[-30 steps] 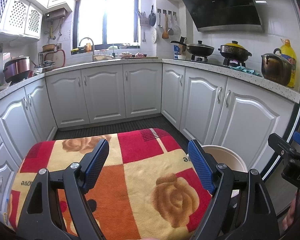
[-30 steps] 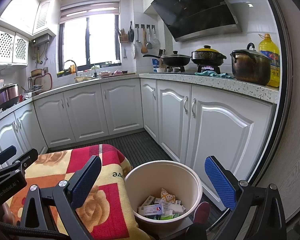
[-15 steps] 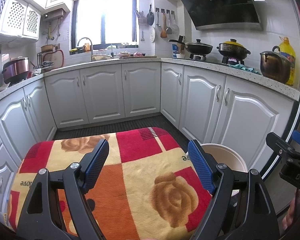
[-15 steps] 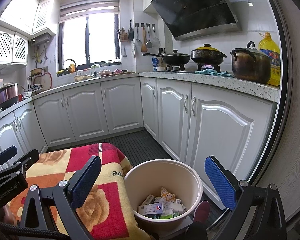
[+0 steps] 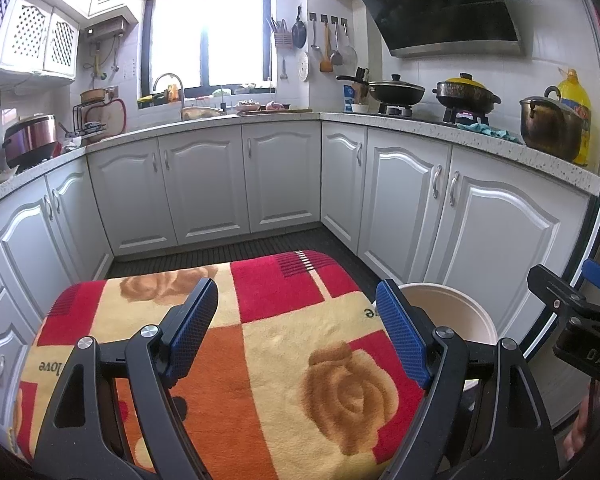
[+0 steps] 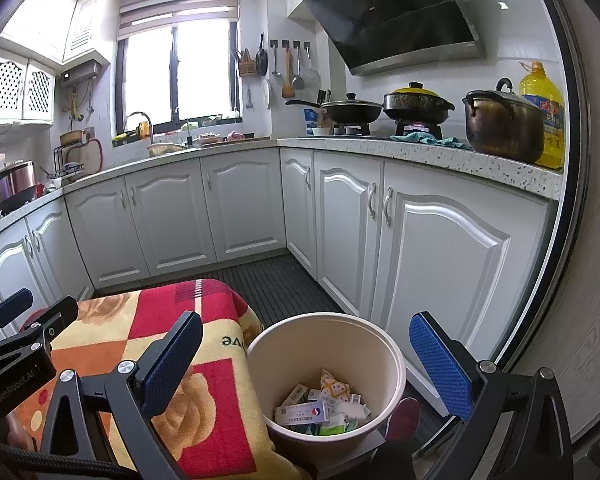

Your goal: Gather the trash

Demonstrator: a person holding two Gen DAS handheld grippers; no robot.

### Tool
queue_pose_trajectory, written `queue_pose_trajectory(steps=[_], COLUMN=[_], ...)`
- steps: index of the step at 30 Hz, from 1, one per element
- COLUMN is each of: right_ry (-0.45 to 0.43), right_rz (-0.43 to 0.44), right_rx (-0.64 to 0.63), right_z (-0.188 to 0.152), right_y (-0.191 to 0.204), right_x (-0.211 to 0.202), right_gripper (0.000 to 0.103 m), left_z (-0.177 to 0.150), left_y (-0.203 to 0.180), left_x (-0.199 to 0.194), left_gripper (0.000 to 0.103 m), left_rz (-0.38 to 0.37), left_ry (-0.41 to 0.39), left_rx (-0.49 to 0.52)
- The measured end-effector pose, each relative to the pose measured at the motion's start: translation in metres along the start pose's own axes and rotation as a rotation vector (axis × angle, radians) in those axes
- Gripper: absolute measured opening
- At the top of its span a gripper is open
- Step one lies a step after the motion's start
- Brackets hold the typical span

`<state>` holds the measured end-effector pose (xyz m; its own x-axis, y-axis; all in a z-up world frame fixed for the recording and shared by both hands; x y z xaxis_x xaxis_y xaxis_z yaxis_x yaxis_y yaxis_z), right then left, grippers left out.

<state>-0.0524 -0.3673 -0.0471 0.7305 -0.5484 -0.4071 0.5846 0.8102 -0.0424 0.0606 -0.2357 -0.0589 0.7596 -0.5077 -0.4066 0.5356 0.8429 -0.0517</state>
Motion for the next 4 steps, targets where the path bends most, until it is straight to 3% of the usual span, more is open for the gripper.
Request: queue_pose_trajectory(steps=[4], right_ry=[0.014], right_rz=[0.003], right_rx=[-0.005], right_z=[-0.003], right_y=[0.0035], right_x=[0.004], right_gripper=[0.103], left_z=[-0.0024], left_y=[0.0031], left_x=[0.0043], left_gripper=[0.081], left_rz=[-0.01], left_ry=[0.016], left_rx=[-0.009])
Point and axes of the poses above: each gripper's, at about its wrist camera, not at the fingertips, and x roughly the way its jaws point, y to its left, z to its top, the point moved 10 cm from there along x, roughly the way its jaws point, and after that the axes turned 6 degrees about -z, right-handed, at the moved point
